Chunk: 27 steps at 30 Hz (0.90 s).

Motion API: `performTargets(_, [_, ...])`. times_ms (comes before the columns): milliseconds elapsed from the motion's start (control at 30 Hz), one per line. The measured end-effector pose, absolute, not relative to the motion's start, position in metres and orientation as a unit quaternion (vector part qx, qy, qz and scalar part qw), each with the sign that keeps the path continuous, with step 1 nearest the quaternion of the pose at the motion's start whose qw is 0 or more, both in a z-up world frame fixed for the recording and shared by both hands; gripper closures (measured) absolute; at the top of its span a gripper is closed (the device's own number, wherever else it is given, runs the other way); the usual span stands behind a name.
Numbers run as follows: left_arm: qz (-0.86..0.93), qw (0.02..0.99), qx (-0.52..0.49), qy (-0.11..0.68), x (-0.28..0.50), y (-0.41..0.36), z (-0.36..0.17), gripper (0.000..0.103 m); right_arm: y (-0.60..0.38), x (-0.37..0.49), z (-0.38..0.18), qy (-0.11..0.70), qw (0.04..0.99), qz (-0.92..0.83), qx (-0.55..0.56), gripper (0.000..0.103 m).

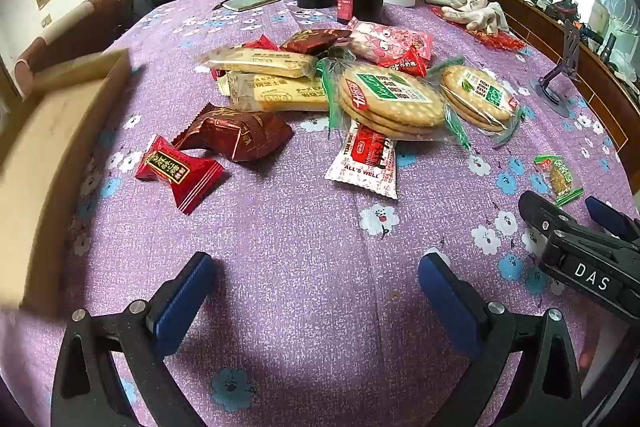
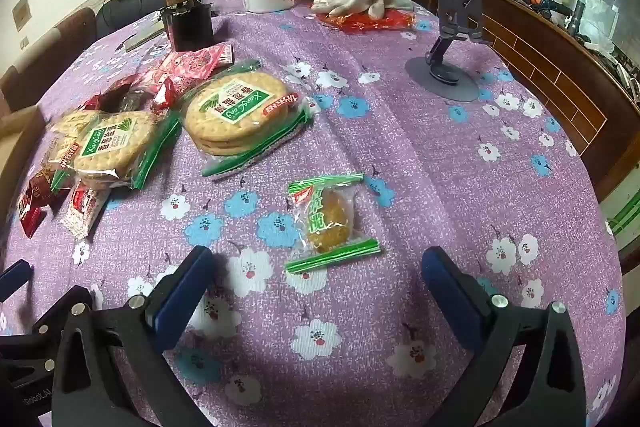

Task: Organize snacks
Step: 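Grasp the red candy packet with the left tool while the right tool grasps the small bagged cookie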

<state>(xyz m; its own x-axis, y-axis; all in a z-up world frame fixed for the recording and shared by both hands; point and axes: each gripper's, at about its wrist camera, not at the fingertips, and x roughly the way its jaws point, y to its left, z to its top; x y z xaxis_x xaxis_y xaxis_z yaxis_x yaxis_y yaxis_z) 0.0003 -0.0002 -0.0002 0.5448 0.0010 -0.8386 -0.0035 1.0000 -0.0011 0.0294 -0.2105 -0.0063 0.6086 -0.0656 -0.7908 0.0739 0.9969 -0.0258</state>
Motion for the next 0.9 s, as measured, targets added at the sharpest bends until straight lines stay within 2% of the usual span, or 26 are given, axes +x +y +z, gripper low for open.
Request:
performTargets(367, [0.001, 0.88, -0.002, 0.475, 0.002, 0.0, -0.002, 0.0, -0.208, 0.029, -0.008, 0.446, 0.894, -0.033, 0.006, 0.0])
performTargets(467, [0.001, 0.881, -0.002, 0.474, 0.001, 0.0, -0.001, 0.0, -0.206, 0.037, -0.007, 0.476, 0.879, 0.015, -0.017, 0.0])
performTargets(567, [0.017, 0.88, -0.01, 0.474, 0.001, -0.002, 0.0, 0.0, -0.218, 0.033, -0.003, 0.466, 0.883, 0.05, 0.009, 0.0])
performTargets(667, [-0.005, 0.871, -0.002, 0.492, 0.008, -0.006, 0.0, 0.0, -0.231, 0.025, 0.015, 0.452, 0.883, 0.111, 0.06, 0.015])
performTargets(767, [-0.06, 0.874, 0.001, 0.482, -0.004, 0.011, 0.024, 0.001, -0.237, 0.014, 0.043, 0.403, 0.909, 0.1, 0.012, 0.015])
performTargets(900, [-0.084, 0.885, -0.044, 0.455, -0.016, 0.055, 0.061, 0.002, -0.261, 0.019, 0.053, 0.422, 0.898, 0.12, 0.039, 0.014])
